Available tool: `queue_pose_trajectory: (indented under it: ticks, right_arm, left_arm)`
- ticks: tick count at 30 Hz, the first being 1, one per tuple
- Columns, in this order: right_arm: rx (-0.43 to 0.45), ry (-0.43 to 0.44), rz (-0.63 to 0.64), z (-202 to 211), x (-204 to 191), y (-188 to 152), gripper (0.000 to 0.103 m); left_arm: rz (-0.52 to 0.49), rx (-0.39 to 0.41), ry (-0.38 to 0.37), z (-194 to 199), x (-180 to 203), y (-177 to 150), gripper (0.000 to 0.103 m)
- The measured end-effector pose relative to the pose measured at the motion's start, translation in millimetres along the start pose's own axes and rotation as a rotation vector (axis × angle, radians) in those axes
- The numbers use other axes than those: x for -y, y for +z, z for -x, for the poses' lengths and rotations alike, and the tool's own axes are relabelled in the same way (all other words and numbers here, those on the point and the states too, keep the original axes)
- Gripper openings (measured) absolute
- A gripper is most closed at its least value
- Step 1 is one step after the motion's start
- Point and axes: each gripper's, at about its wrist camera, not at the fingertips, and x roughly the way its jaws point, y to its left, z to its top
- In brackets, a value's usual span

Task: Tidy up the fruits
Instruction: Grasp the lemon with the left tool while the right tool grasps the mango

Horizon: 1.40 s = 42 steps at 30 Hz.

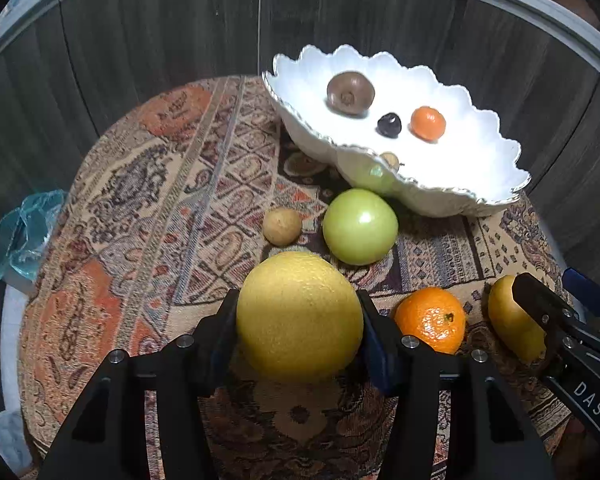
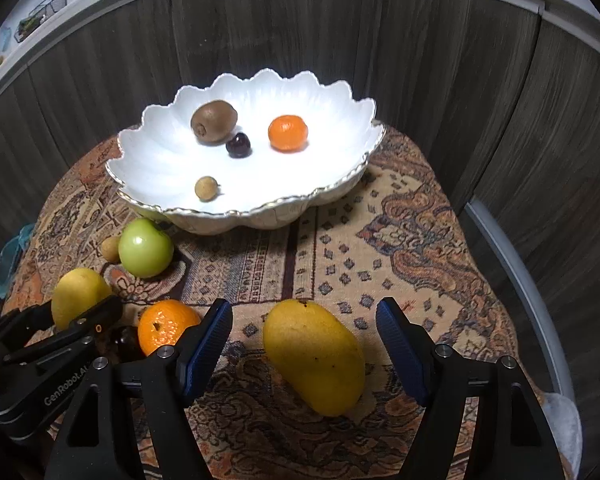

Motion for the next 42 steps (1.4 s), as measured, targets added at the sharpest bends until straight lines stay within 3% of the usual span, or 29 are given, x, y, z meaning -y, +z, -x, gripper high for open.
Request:
queue_pose_trajectory:
  ticks: [10,24,26,29,42]
  right_arm:
    - [0.022,-0.005,-0.015,10.0,8.8,-4.8,0.075]
    - [-0.089,0.008,-0.027,-27.1,14.4,-20.1,0.075]
    - [-0.097,0.012,-0.023,-30.6,13.6,-21.5,0.074]
    - [-0.108,0.032,-0.016,-34.3,12.0,-23.0,0.062]
    - [-0.099,0.055,-0.019,-23.4,9.3,-19.5,0.061]
  left_arm:
    - [-0.019,0.029,0.016,12.6,6.9,-3.0,0.054]
    - [-0.021,0.001,0.02,2.8,7.6,-10.1,0.054]
    - [-0.019,-0.002,0.018,1.9,7.0,-10.2,0.054]
    - [-0.016,-0.005,0.014,1.0,5.9,-10.1,0.054]
    - [-0.016,0.015,0.012,10.1,7.5,-7.4,0.054]
